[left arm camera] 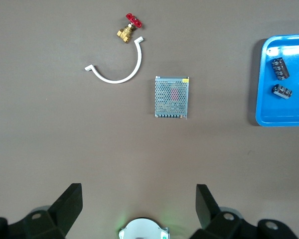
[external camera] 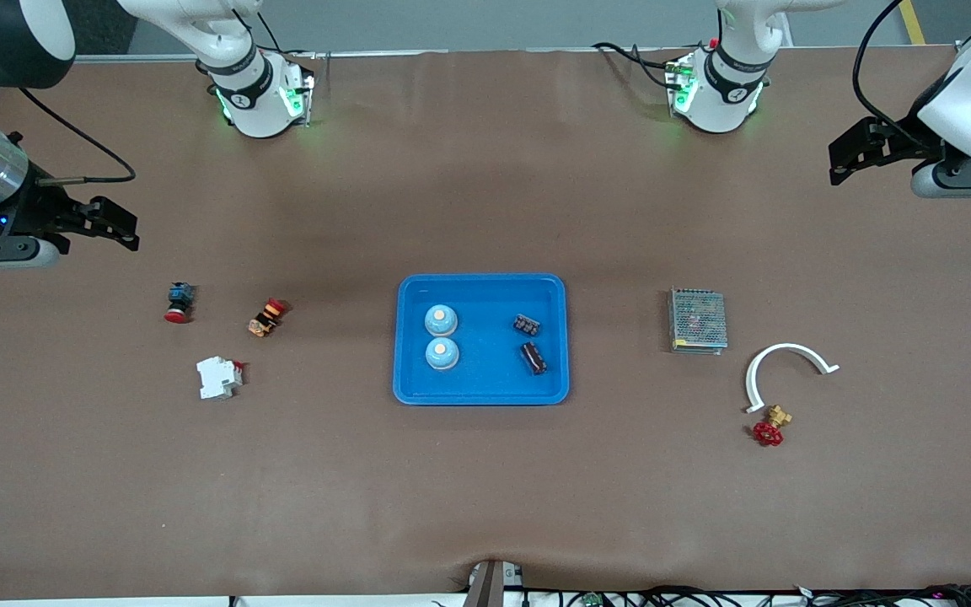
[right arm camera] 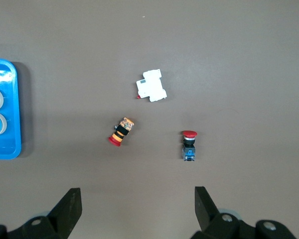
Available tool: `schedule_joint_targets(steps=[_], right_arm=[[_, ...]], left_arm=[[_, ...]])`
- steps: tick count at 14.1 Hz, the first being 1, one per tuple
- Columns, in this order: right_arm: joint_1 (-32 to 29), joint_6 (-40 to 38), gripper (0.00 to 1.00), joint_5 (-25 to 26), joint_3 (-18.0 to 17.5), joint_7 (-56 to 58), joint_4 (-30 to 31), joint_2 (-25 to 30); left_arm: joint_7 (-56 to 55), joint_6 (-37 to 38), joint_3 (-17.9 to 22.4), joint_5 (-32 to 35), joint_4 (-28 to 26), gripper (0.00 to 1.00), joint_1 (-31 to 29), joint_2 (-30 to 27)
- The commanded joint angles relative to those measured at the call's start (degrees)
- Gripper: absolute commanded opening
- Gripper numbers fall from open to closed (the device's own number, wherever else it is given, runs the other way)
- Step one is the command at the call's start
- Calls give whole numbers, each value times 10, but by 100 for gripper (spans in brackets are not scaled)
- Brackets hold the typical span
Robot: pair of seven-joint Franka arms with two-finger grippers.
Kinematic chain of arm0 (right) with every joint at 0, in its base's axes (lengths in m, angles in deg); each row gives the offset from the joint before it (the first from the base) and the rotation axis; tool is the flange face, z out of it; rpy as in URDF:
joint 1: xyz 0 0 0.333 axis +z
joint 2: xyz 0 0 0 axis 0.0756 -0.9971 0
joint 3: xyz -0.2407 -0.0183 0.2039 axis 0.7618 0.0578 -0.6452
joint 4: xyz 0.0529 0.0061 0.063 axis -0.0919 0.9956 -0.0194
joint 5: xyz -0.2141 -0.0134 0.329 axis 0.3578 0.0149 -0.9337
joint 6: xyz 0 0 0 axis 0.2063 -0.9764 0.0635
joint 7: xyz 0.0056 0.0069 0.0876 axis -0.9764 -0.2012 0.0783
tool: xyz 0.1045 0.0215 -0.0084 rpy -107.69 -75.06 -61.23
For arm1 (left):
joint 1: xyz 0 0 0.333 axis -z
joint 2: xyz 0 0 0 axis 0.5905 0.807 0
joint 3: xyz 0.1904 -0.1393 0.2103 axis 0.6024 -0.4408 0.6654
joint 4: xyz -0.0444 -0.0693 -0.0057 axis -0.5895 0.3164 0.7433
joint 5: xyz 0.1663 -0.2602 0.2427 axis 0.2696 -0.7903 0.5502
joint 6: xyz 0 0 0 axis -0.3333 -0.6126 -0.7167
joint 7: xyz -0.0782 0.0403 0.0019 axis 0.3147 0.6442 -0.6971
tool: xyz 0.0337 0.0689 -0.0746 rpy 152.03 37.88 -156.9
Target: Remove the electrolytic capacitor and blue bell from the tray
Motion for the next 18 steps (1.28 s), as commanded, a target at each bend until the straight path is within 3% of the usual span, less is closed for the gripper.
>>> schedule_joint_targets(steps=[1, 12, 15, 18], right_arm=[[4, -2, 100, -5, 2, -2, -5, -2], [4, -2, 100, -5, 2, -2, -6, -2], [0, -3, 100, -4, 2, -2, -6, -2], [0, -4, 100, -4, 2, -2, -6, -2]], left_arm=[[2, 3, -4, 12, 5, 100, -3, 0], [-7, -26, -4, -1, 6, 100, -2, 30], [-36, -40, -4, -2, -20, 100, 2, 43], [-100, -103, -11, 0, -75, 100, 32, 55]])
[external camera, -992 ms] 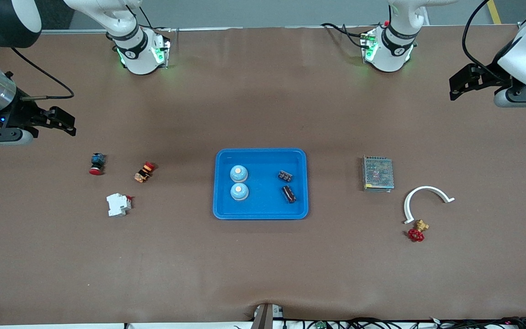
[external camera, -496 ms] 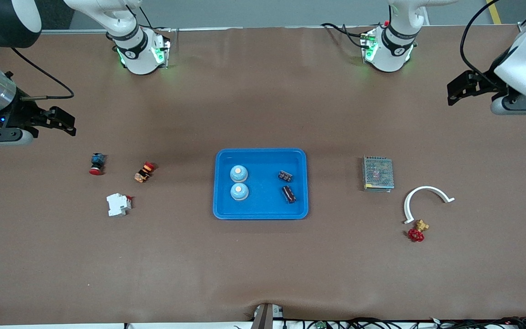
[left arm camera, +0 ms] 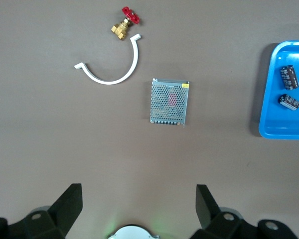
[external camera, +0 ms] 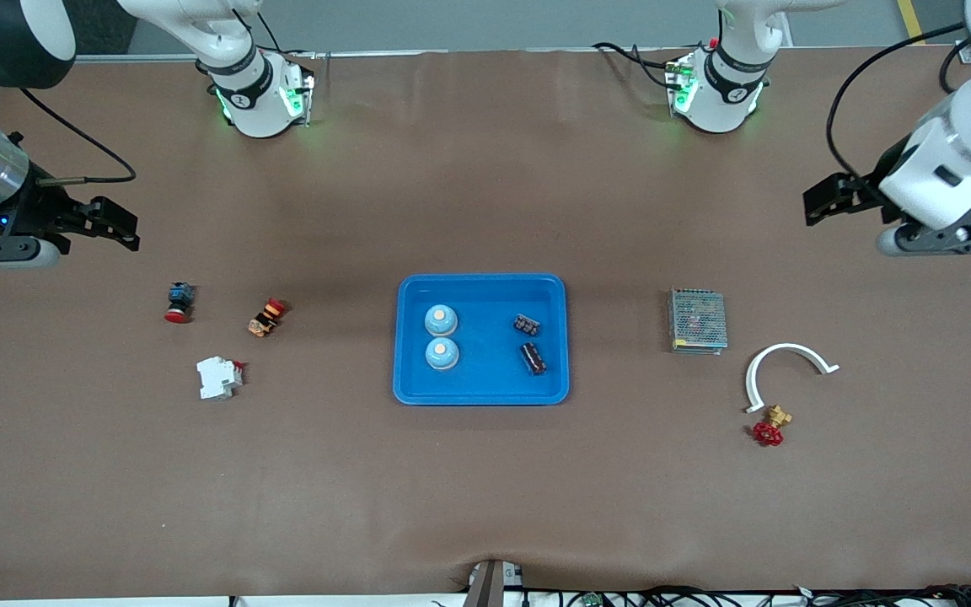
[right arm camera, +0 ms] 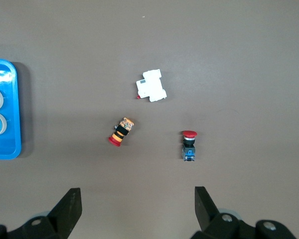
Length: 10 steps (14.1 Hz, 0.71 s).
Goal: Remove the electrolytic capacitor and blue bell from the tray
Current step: 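Move the left gripper to a brown capacitor while the right gripper reaches the bell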
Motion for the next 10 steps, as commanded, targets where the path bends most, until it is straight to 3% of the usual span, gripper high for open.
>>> schedule_joint_targets(steps=[1, 3, 8, 9, 10], right_arm=[[-1, -4, 100, -4, 1, -2, -5, -2], [-1, -5, 100, -4, 1, -2, -5, -2], [-2, -1, 100, -5, 2, -3, -6, -6], [2, -1, 100, -5, 2, -4, -9, -7], [6, 0, 100, -5, 0, -23, -8, -8]], left_arm=[[-81, -75, -14, 7, -60, 100, 40, 9], [-139, -134, -17, 12, -85, 100, 71, 39], [-304, -252, -17, 11, -79, 99, 149, 147], [-329, -283, -18, 10, -79, 95, 153, 162], [-363, -310, -17, 9, -76, 80, 170, 179]])
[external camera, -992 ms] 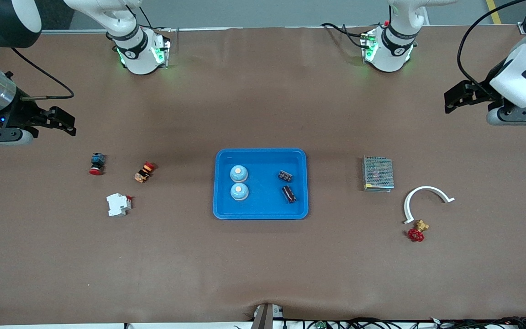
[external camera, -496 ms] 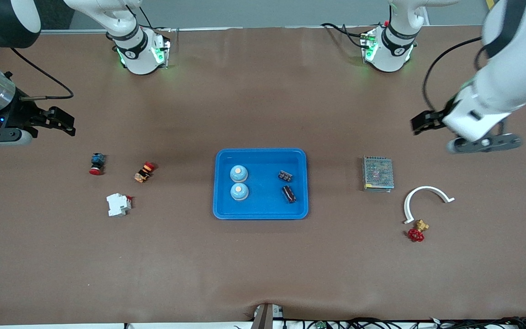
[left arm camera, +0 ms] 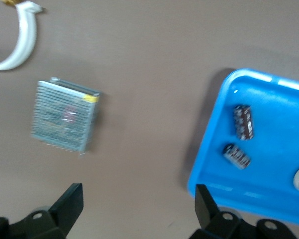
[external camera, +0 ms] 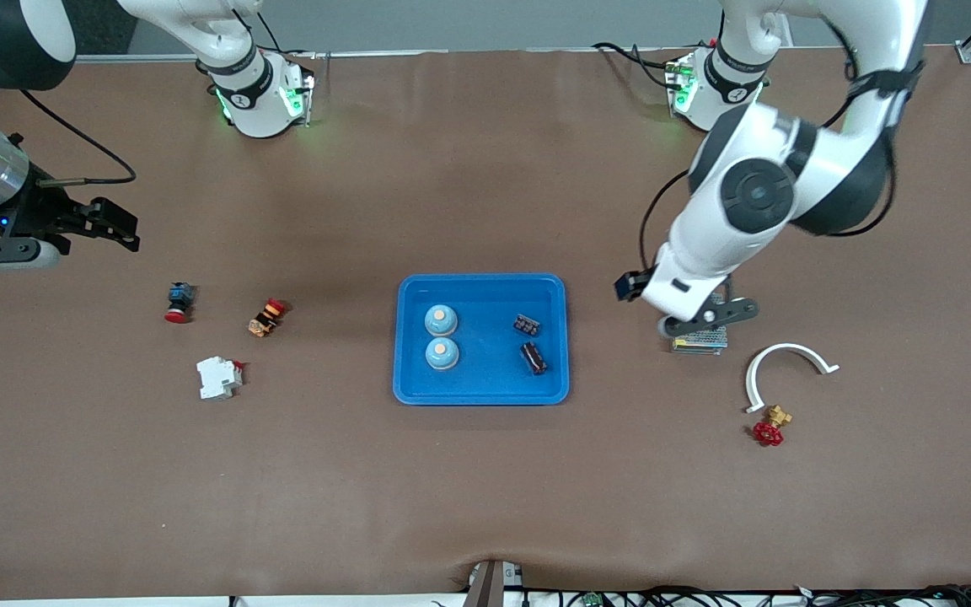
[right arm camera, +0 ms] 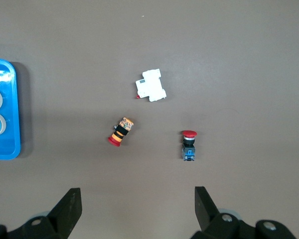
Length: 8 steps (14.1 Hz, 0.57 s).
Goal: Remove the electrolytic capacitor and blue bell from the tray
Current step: 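Move the left gripper to a brown capacitor while the right gripper reaches the bell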
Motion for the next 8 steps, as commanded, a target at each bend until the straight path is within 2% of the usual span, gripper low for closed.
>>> schedule_joint_targets(steps=[1, 2, 4, 6, 8], right_arm=[[19, 5, 100, -5, -1, -60, -9, -13], [40, 13, 100, -5, -1, -107, -10, -23], [82, 29, 100, -4, -1, -183, -10, -38], [119, 29, 100, -5, -1, -195, -19, -70], [169, 32, 100, -5, -1, -201, -26, -95]], left_arm=[[-79, -52, 1, 9, 20, 72, 27, 45], [-109, -67, 1, 9, 33, 69, 38, 67], [-160, -90, 1, 9, 51, 72, 59, 103], [-211, -109, 1, 9, 67, 76, 80, 134], [-241, -138, 1, 9, 77, 73, 91, 157]])
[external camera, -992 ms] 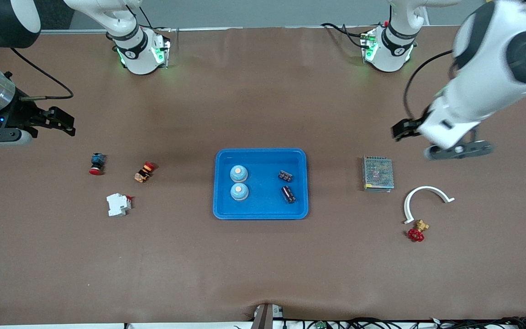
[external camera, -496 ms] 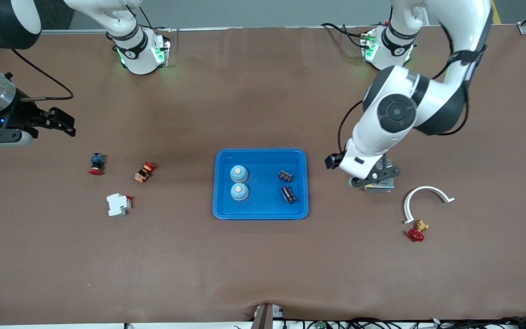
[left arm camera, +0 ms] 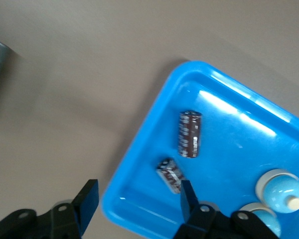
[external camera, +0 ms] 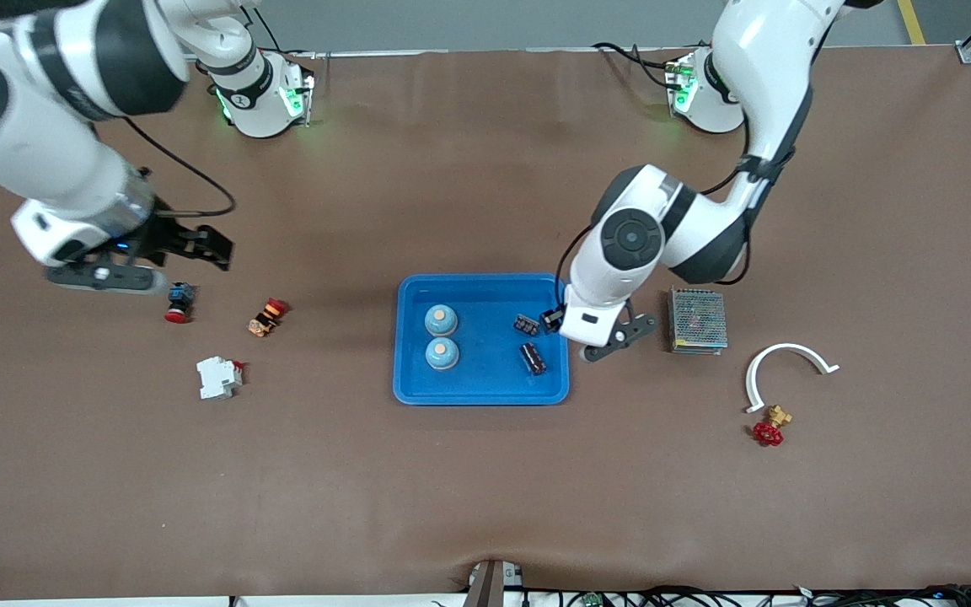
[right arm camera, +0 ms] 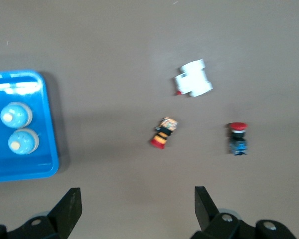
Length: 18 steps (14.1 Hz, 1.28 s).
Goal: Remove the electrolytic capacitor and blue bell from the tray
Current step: 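Move the left gripper to a brown capacitor while the right gripper reaches the bell, then grasp the capacitor with the left gripper while the right gripper grasps the bell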
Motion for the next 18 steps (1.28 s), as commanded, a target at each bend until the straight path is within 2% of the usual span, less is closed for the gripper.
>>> schedule_joint_targets(steps=[1, 4, 9, 14, 18], right_arm=[[60, 7, 100, -3, 5, -31, -27, -46], [113, 63, 100, -40, 5, -103, -31, -87], [176, 186, 100, -43, 5, -139, -31, -163], [192, 295, 100, -43, 5, -158, -31, -231], [191, 325, 100, -41, 5, -157, -47, -266]], left_arm=[[-41, -33, 2, 8, 30, 73, 14, 38], [-70, -77, 5, 9, 37, 73, 39, 73], [-120, -96, 8, 9, 43, 72, 63, 109], [-141, -96, 9, 10, 42, 68, 67, 131], [-148, -96, 10, 10, 42, 64, 65, 137]])
